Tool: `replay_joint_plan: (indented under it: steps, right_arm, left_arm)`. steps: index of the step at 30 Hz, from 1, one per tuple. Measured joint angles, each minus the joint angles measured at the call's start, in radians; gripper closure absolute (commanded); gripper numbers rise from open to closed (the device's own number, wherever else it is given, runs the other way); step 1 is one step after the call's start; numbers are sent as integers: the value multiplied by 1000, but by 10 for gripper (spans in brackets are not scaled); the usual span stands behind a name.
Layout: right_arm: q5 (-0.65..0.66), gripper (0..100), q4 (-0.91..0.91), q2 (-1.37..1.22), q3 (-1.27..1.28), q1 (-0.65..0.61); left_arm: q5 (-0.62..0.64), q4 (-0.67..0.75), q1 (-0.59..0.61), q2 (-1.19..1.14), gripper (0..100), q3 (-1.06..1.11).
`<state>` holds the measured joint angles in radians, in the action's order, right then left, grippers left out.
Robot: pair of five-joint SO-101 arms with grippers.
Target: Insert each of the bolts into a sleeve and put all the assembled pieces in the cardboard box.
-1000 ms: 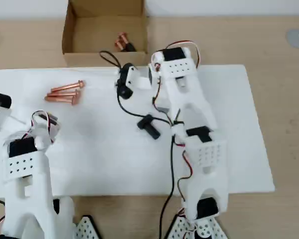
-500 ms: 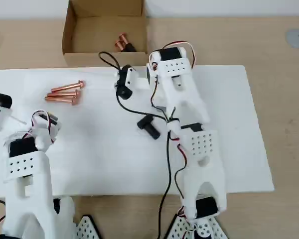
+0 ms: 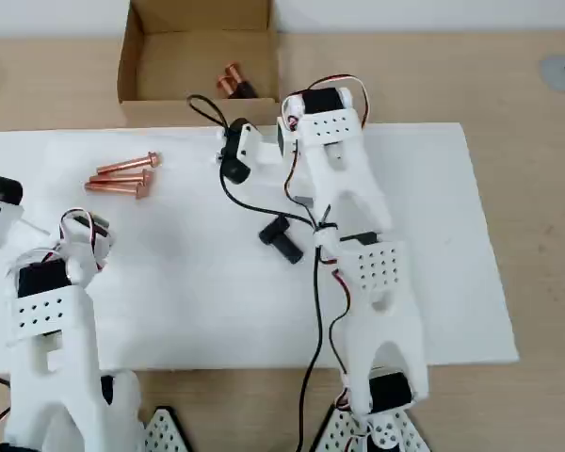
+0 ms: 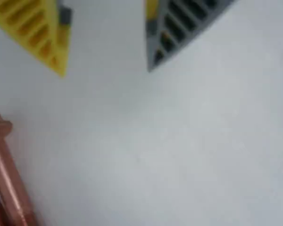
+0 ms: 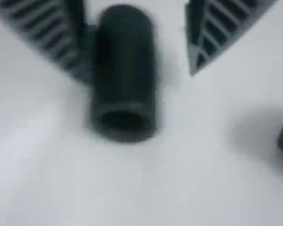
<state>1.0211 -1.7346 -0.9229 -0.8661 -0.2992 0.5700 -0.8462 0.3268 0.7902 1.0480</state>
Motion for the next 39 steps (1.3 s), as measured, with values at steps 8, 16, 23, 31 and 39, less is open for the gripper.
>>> replay_joint_plan:
  steps: [8,16,23,31,39]
  right_arm:
    - [-21,987,-2,-3,-15,0]
    - [-61,987,-38,-5,-193,20]
    - [-69,987,-38,-5,-216,20]
    - [-48,896,-38,-3,-94,20]
    - [-31,888,-38,-2,-2,20]
  left_arm:
    - [0,0,0,0,876,0]
    - [0,0,0,0,876,0]
    - [0,0,0,0,876,0]
    - [-29,0,0,0,878,0]
    - [-29,0,0,0,878,0]
